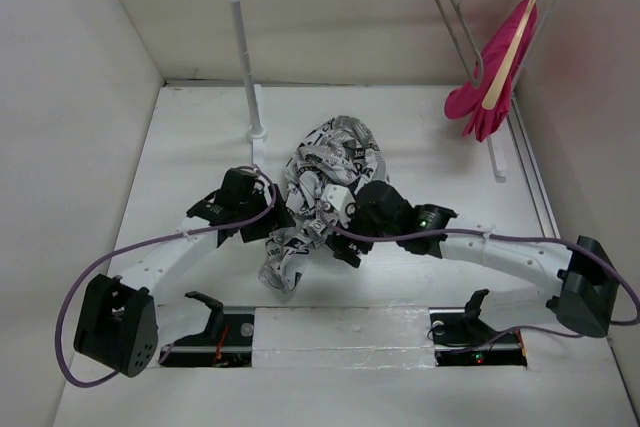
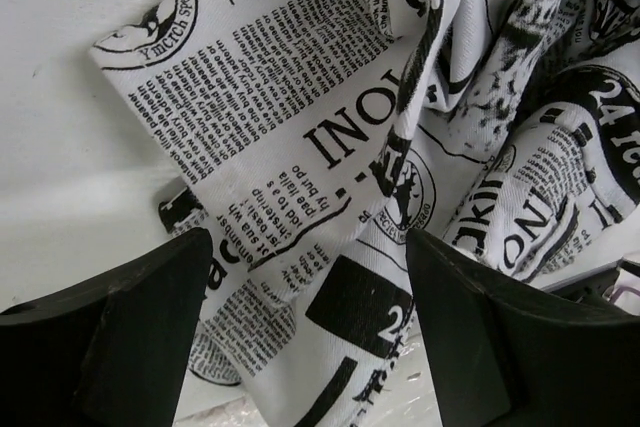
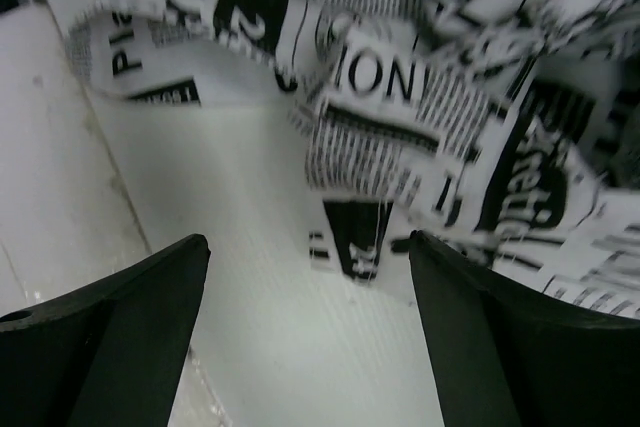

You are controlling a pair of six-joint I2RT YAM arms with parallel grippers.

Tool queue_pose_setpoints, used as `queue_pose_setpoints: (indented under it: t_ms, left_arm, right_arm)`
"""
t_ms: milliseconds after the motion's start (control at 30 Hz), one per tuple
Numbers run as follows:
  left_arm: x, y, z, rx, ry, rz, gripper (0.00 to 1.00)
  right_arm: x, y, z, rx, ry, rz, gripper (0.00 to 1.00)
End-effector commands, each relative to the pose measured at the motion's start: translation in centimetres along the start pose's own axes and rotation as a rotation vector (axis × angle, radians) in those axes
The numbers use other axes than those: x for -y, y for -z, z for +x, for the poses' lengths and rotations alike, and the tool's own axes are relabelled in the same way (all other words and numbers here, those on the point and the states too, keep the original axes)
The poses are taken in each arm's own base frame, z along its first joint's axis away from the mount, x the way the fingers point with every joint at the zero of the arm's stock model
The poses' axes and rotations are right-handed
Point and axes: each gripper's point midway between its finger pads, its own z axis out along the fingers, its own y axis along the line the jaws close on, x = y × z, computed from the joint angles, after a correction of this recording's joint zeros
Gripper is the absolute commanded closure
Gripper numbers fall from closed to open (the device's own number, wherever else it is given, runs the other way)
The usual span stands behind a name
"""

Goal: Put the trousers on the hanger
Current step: Flatten out the trousers at the center of the board.

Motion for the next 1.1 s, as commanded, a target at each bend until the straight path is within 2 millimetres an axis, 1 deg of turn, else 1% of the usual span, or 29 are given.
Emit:
queue_pose_setpoints:
  t_ms: [0,67,100,133,167,200,233,300,333,367,400,433,467,500,533,567,600,633,667,700,733,767,833,867,900,933,967,1000,1067]
  left_arm:
    - [0.0,-0.6,0.6,-0.003,0.009,0.032,0.27]
    - [0.0,-0.8,1.3,-0.029,0.013,0.048,0.28]
    - [0.1,-0.9,1.4,-0.030,0.016,0.060,0.28]
    - [-0.2,-1.3,2.4,-0.063,0.024,0.067,0.28]
    - [-0.5,-1.7,2.9,-0.083,0.028,0.066,0.27]
    - [-0.5,-2.0,3.1,-0.092,0.027,0.068,0.26]
    - [-0.9,-2.3,3.6,-0.111,0.034,0.061,0.26]
    - [-0.9,-2.9,4.0,-0.134,0.038,0.076,0.28]
    - [-0.8,-3.0,4.5,-0.155,0.047,0.092,0.30]
    - [-0.7,-3.1,4.6,-0.157,0.051,0.100,0.35]
    - [-0.4,-3.2,4.6,-0.157,0.054,0.117,0.43]
    - [-0.4,-3.2,4.6,-0.157,0.054,0.117,0.43]
    - [-0.2,-3.2,4.5,-0.154,0.053,0.126,0.49]
    - [-0.1,-3.2,4.7,-0.162,0.054,0.139,0.55]
    - [-0.1,-3.3,4.7,-0.167,0.058,0.140,0.68]
    - [0.0,-3.4,4.7,-0.166,0.057,0.144,0.74]
    - [-0.1,-3.5,4.9,-0.173,0.059,0.146,0.79]
    - [-0.1,-3.6,5.1,-0.183,0.062,0.147,0.91]
    - [-0.2,-3.7,5.2,-0.184,0.065,0.148,0.99]
    - [-0.4,-3.8,5.4,-0.189,0.066,0.142,1.00]
    - [-0.5,-3.9,5.4,-0.188,0.066,0.138,1.00]
    - [-0.5,-3.8,5.3,-0.187,0.059,0.135,1.00]
    - [-0.2,-3.5,4.2,-0.144,0.049,0.122,1.00]
    - [0.3,-2.9,3.3,-0.123,0.040,0.119,1.00]
    - [0.2,-2.7,2.2,-0.078,0.032,0.088,1.00]
    - [0.6,-1.9,1.0,-0.028,0.021,0.087,1.00]
    - [0.5,-1.3,0.6,-0.013,0.020,0.059,1.00]
    - [0.6,-0.5,-1.7,0.064,0.015,0.035,1.00]
    - [1.0,1.5,-4.1,0.141,0.021,0.021,1.00]
  right_arm:
    - [2.3,0.2,-6.4,0.141,0.059,0.157,0.14]
    - [2.8,-0.6,-7.1,0.132,0.077,0.170,0.15]
    - [3.0,-1.9,-6.8,0.098,0.097,0.167,0.15]
    - [3.2,-2.0,-8.2,0.115,0.110,0.170,0.15]
    - [3.4,-2.6,-8.4,0.107,0.118,0.170,0.15]
    - [3.6,-3.9,-8.0,0.075,0.133,0.163,0.15]
    - [3.7,-4.3,-8.9,0.077,0.139,0.161,0.15]
    - [4.0,-5.4,-8.6,0.040,0.154,0.162,0.16]
    - [3.8,-6.5,-7.8,-0.002,0.162,0.150,0.17]
    - [3.8,-6.8,-8.1,-0.004,0.165,0.149,0.17]
    - [4.7,-7.3,-7.4,-0.039,0.169,0.191,0.22]
    - [4.7,-7.3,-7.6,-0.035,0.169,0.192,0.22]
    - [5.0,-7.2,-7.5,-0.041,0.169,0.209,0.25]
    - [5.3,-7.1,-7.4,-0.046,0.168,0.223,0.31]
    - [5.4,-7.1,-7.2,-0.052,0.168,0.233,0.38]
    - [5.9,-6.9,-7.2,-0.060,0.171,0.259,0.48]
    - [6.1,-6.7,-6.8,-0.079,0.173,0.269,0.65]
    - [6.2,-6.5,-6.7,-0.084,0.173,0.282,0.75]
    - [6.7,-6.1,-6.4,-0.096,0.170,0.311,0.85]
    - [6.9,-5.7,-6.2,-0.102,0.164,0.326,0.98]
    - [6.9,-5.1,-6.1,-0.105,0.161,0.336,1.00]
    - [7.1,-3.5,-7.0,-0.070,0.149,0.363,1.00]
    - [7.2,-1.4,-6.7,-0.062,0.130,0.397,1.00]
    - [7.4,1.7,-8.1,0.007,0.104,0.446,1.00]
    - [7.5,3.4,-7.3,-0.006,0.092,0.470,1.00]
    - [7.6,5.1,-7.4,0.012,0.080,0.499,1.00]
    - [8.4,7.3,-7.3,0.032,0.042,0.563,1.00]
    - [8.4,10.9,-7.0,0.071,0.015,0.595,1.00]
    - [9.2,14.5,-5.8,0.104,-0.055,0.668,1.00]
